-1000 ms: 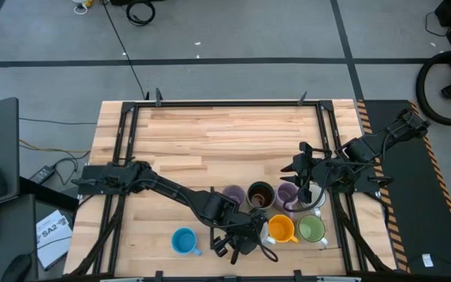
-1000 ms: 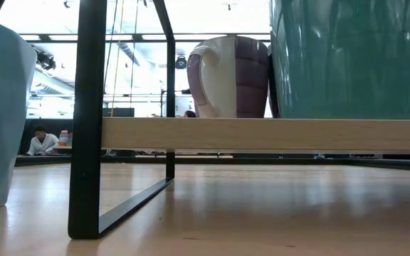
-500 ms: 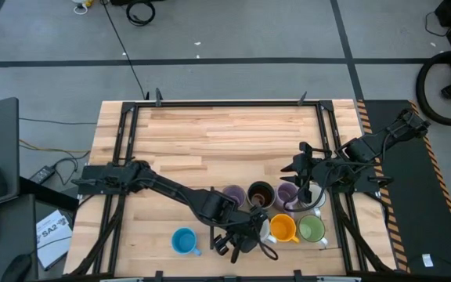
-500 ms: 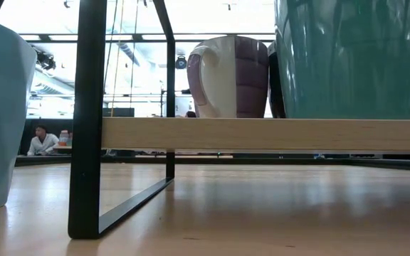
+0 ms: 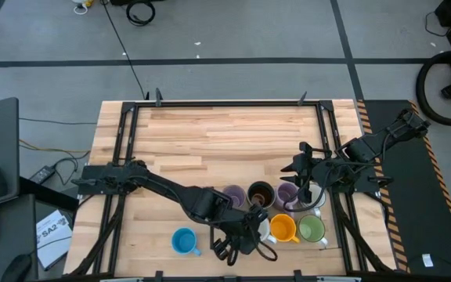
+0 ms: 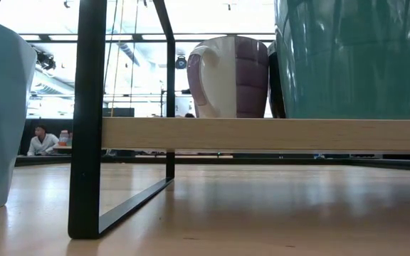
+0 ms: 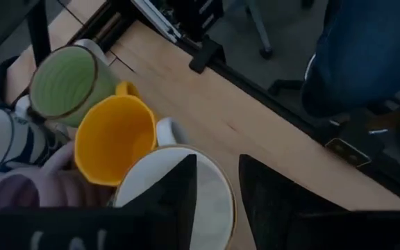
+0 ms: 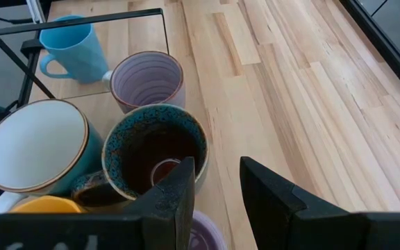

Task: Place coffee mugs
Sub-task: Put the light blue mug on the shelf aligned with the purple mug

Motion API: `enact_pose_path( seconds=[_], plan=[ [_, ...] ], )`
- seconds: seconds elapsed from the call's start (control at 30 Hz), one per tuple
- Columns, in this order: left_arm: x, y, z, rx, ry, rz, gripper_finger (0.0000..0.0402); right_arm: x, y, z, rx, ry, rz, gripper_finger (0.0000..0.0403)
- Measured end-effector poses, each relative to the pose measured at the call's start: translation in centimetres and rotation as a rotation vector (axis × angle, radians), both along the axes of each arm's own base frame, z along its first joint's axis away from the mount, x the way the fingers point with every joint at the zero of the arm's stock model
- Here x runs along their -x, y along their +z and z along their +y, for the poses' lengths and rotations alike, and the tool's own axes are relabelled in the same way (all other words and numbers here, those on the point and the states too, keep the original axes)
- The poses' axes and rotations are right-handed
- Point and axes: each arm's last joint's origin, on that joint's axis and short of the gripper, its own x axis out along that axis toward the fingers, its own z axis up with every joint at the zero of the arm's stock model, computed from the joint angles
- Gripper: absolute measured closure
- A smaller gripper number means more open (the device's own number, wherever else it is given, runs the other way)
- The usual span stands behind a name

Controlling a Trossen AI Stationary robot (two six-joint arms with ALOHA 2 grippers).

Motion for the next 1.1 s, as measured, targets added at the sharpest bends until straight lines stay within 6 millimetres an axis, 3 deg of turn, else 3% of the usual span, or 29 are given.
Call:
enact_pose_path(
  seconds=[0.37,0.67,0.87,1.1],
  plan=[
    [3.9,3.9,1.0,0.084,0.159,0.102,0.0287,0.0,0.0,0.0,0.001,0.000,0.002,0.0281],
    [10.4,6.7,1.2,0.149,0.417,0.383,0.0287,0.0,0.0,0.0,0.002,0.000,0.004,0.0281],
    [13.5,6.7,-1.0,0.092,0.566,0.421,0.0287,0.0,0.0,0.0,0.002,0.000,0.003,0.0281],
    [15.6,4.5,-4.1,0.042,0.626,0.486,0.0287,0.0,0.0,0.0,0.002,0.000,0.003,0.0281]
  ],
)
